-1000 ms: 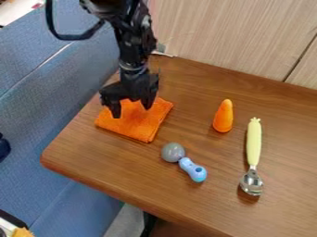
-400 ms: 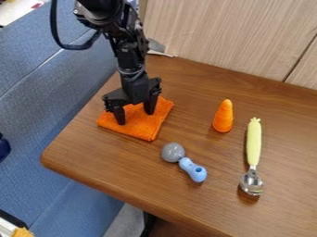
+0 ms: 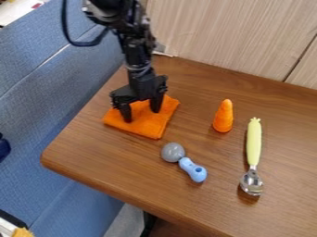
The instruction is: Put the orange towel to the middle top of table
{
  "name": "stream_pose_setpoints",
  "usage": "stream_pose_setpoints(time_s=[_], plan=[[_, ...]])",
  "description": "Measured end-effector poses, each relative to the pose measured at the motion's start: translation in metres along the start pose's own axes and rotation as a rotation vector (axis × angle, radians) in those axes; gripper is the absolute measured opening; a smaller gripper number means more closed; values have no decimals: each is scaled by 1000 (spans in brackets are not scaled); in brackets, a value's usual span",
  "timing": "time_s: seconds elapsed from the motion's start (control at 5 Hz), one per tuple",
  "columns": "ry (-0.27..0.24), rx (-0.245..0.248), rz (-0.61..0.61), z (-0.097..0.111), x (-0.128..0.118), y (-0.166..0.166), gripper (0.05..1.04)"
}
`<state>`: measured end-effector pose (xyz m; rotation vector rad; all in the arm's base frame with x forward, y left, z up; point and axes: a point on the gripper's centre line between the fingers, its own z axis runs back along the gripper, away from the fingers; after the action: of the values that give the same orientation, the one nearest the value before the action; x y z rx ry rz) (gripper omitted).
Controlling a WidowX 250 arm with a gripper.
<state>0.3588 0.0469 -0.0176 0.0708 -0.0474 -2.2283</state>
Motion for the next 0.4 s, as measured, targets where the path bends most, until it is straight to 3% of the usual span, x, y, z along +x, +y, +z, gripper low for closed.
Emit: stream_pose_setpoints(time_s=[0.2, 0.4], plan=[[5, -17, -77, 1, 12, 36, 1000], [-22, -1, -115, -1, 22, 73, 1000]])
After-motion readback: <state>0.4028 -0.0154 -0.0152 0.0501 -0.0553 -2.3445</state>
